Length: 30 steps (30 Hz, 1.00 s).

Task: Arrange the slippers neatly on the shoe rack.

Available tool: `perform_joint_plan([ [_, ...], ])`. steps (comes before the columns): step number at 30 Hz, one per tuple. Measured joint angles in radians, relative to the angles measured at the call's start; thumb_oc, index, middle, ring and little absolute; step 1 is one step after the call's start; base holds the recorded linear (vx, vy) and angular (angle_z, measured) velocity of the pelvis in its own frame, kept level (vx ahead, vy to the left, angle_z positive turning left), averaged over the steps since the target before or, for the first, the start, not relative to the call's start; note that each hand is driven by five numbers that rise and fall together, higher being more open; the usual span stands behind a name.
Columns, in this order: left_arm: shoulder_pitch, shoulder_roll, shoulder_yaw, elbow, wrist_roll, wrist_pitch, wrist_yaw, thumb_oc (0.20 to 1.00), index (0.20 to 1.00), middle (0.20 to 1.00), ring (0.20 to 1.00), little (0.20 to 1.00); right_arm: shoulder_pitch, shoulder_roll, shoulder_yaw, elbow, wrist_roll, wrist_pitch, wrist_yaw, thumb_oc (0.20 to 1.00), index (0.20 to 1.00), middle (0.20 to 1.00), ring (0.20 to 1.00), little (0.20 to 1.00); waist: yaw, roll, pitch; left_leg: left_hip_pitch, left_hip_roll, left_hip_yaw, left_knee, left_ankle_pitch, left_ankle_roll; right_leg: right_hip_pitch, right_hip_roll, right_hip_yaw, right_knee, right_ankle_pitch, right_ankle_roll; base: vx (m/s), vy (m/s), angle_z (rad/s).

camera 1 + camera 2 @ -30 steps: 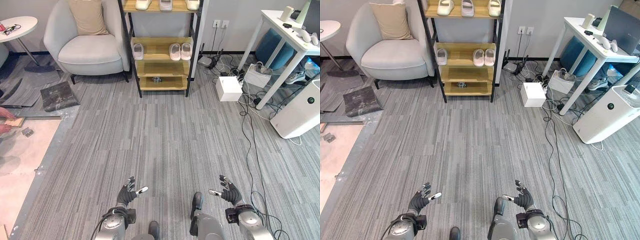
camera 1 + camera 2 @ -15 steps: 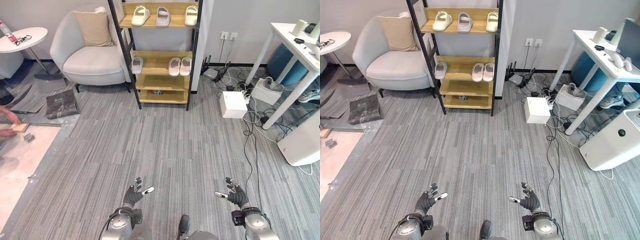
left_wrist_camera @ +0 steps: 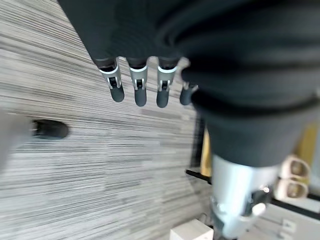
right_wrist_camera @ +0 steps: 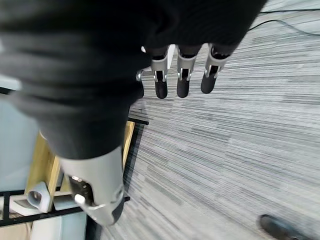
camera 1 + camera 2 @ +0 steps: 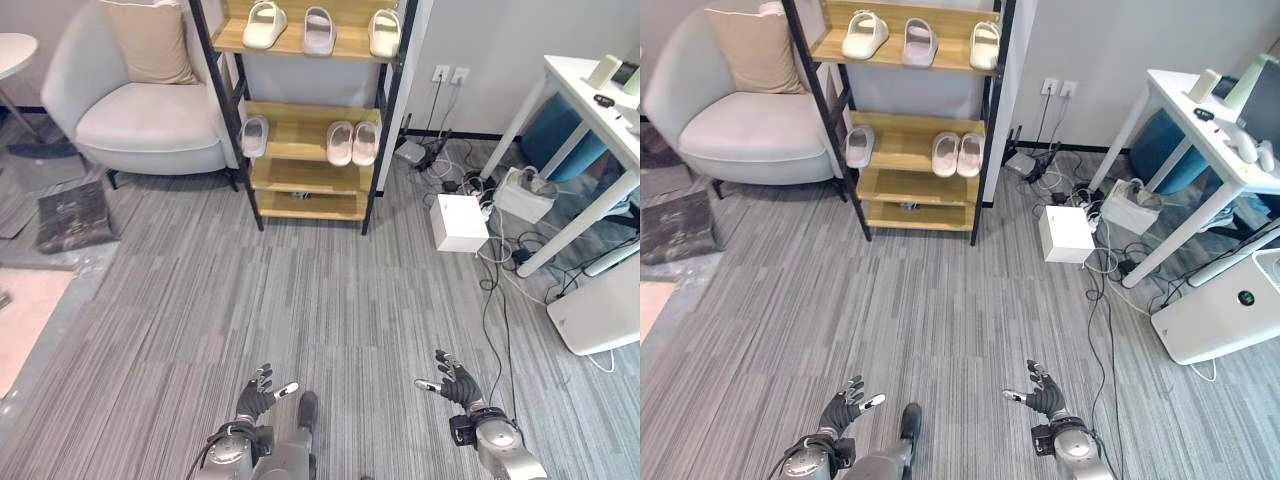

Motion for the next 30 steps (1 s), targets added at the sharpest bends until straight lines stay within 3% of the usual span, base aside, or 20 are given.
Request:
perform_joint_plan([
  [2,-0.025,0.018,-0.003,0.007,0.0,0.002,0.0,1.0,1.0,1.0,1.0,1.0,0.003,0.012,0.004,-0.006,-0.001,-0.001,0.013,1.0,1.0,1.0,1.0,1.0,-0.006,0.0,-0.003,0.037,-0.021,-0.013,0.0,-0.048,0.026,-0.106,-0.041,0.019,0.277,-0.004,0.023,0.21,0.19,0.08],
  [3,-0.03,0.02,-0.003,0.002,0.0,0.001,0.0,1.0,1.0,1.0,1.0,1.0,0.009,0.011,0.001,-0.008,-0.001,-0.001,0.014,1.0,1.0,1.0,1.0,1.0,-0.01,-0.001,-0.009,0.051,-0.032,-0.008,0.0,-0.053,0.029,-0.16,-0.073,0.026,0.395,-0.024,0.056,0.22,0.178,0.29],
  [4,-0.034,0.025,-0.004,0.002,0.0,0.001,0.002,1.0,1.0,1.0,1.0,1.0,0.01,0.014,-0.002,-0.002,-0.001,0.002,0.014,1.0,1.0,1.0,1.0,1.0,-0.007,-0.009,-0.011,0.074,-0.05,-0.01,0.0,-0.063,0.039,-0.207,-0.102,0.039,0.495,-0.008,0.08,0.14,0.108,0.34],
  [7,-0.04,0.028,-0.007,0.0,0.0,0.002,0.001,1.0,1.0,1.0,1.0,1.0,0.027,0.013,-0.004,-0.005,-0.001,0.002,0.014,1.0,1.0,1.0,1.0,1.0,-0.016,-0.001,-0.013,0.117,-0.06,-0.02,0.0,-0.089,0.048,-0.238,-0.112,0.041,0.515,-0.013,0.081,0.32,0.085,0.18],
  [8,-0.044,0.024,-0.019,-0.007,0.0,0.004,0.002,1.0,1.0,1.0,1.0,1.0,0.036,0.016,-0.022,-0.009,-0.001,-0.001,0.016,1.0,1.0,1.0,1.0,1.0,-0.016,0.024,-0.002,0.138,-0.045,-0.066,0.0,-0.147,0.062,-0.288,-0.091,0.018,0.5,-0.055,0.036,0.28,0.017,0.18],
  [10,-0.047,0.031,-0.022,-0.018,0.0,0.005,0.0,1.0,1.0,1.0,1.0,1.0,0.04,0.011,-0.036,-0.011,0.0,0.002,0.015,1.0,1.0,1.0,1.0,1.0,-0.035,0.049,0.012,0.163,-0.025,-0.074,0.0,-0.126,0.05,-0.331,-0.069,-0.022,0.405,-0.055,0.024,0.33,-0.048,0.29],
  [11,-0.038,0.022,-0.024,-0.017,0.0,0.005,-0.003,1.0,1.0,1.0,1.0,1.0,0.058,0.01,-0.037,-0.012,0.0,0.002,0.013,1.0,1.0,1.0,1.0,1.0,-0.041,0.05,0.015,0.187,-0.029,-0.09,0.0,-0.163,0.02,-0.375,-0.069,-0.033,0.321,-0.035,0.019,0.44,-0.089,0.21],
  [13,-0.03,0.02,-0.02,-0.014,0.0,0.005,-0.004,1.0,1.0,1.0,1.0,1.0,0.072,0.011,-0.035,-0.008,0.001,0.003,0.012,1.0,1.0,1.0,1.0,1.0,-0.059,0.039,0.02,0.217,-0.032,-0.096,0.0,-0.207,0.015,-0.4,-0.065,-0.062,0.114,0.066,0.01,0.37,-0.084,0.24],
  [16,-0.033,0.019,-0.012,-0.001,0.003,0.01,-0.005,1.0,1.0,1.0,1.0,1.0,0.07,0.013,-0.036,-0.009,0.002,0.005,0.011,1.0,1.0,1.0,1.0,1.0,-0.072,0.019,0.024,0.259,-0.042,-0.106,0.0,-0.237,0.011,-0.429,-0.061,-0.061,-0.166,0.233,0.035,0.34,-0.058,0.18],
  [19,-0.033,0.014,-0.012,0.006,0.007,0.011,-0.005,1.0,1.0,1.0,1.0,1.0,0.071,0.012,-0.039,-0.003,0.001,0.007,0.011,1.0,1.0,1.0,1.0,1.0,-0.097,0.016,0.023,0.332,-0.036,-0.136,0.001,-0.271,0.017,-0.411,-0.059,-0.062,-0.237,0.299,0.021,0.47,-0.081,0.3],
  [21,-0.028,0.015,-0.012,0.007,0.008,0.011,-0.006,1.0,1.0,1.0,1.0,1.0,0.08,0.014,-0.039,0.004,0.002,0.008,0.012,1.0,1.0,1.0,1.0,1.0,-0.113,0.002,0.012,0.368,-0.032,-0.165,0.0,-0.301,0.009,-0.369,-0.061,-0.048,-0.236,0.298,0.015,0.38,-0.086,0.46],
  [22,-0.029,-0.01,-0.012,0.013,0.017,0.011,-0.005,1.0,1.0,1.0,1.0,1.0,0.078,0.003,-0.048,0.024,0.003,0.013,0.012,1.0,1.0,1.0,1.0,1.0,-0.118,0.044,0.006,0.406,0.02,-0.177,0.007,-0.338,-0.01,-0.347,-0.013,-0.045,-0.204,0.348,-0.02,0.45,-0.109,0.5],
  [23,-0.03,-0.019,-0.012,0.014,0.028,0.011,-0.005,1.0,1.0,1.0,1.0,1.0,0.074,0.001,-0.053,0.041,0.004,0.016,0.012,1.0,1.0,1.0,1.0,1.0,-0.118,0.06,0.009,0.406,0.042,-0.181,0.044,-0.352,-0.032,-0.328,0.004,-0.044,-0.203,0.347,-0.022,0.69,-0.172,0.47],
  [25,-0.029,-0.033,-0.012,0.012,0.036,0.01,-0.005,1.0,1.0,1.0,1.0,1.0,0.076,-0.001,-0.06,0.053,0.009,0.019,0.014,1.0,1.0,1.0,1.0,1.0,-0.115,0.062,0.004,0.393,0.061,-0.176,0.152,-0.357,-0.052,-0.271,0.033,-0.044,-0.218,0.365,-0.043,0.35,-0.099,0.33],
  [27,-0.025,-0.042,-0.011,0.022,0.035,0.01,-0.006,1.0,1.0,1.0,1.0,1.0,0.073,-0.007,-0.078,0.052,0.027,0.013,0.012,1.0,1.0,1.0,1.0,1.0,-0.114,0.062,-0.009,0.308,0.072,-0.167,0.412,-0.378,-0.117,-0.211,0.063,-0.07,-0.23,0.354,-0.147,0.21,-0.084,0.17],
  [28,-0.026,-0.043,-0.01,0.02,0.035,0.01,-0.006,1.0,1.0,1.0,1.0,1.0,0.065,-0.013,-0.077,0.05,0.038,0.012,0.012,1.0,1.0,1.0,1.0,1.0,-0.105,0.061,-0.01,0.267,0.072,-0.161,0.493,-0.366,-0.14,-0.198,0.072,-0.069,-0.235,0.34,-0.177,0.23,-0.096,0.0],
  [30,-0.041,-0.043,-0.009,0.023,0.035,0.009,-0.006,1.0,1.0,1.0,1.0,1.0,0.045,-0.032,-0.075,0.036,0.054,0.004,0.012,1.0,1.0,1.0,1.0,1.0,-0.097,0.054,-0.007,0.15,0.067,-0.15,0.701,-0.34,-0.221,-0.179,0.079,-0.073,-0.241,0.314,-0.2,0.23,-0.088,0.02],
])
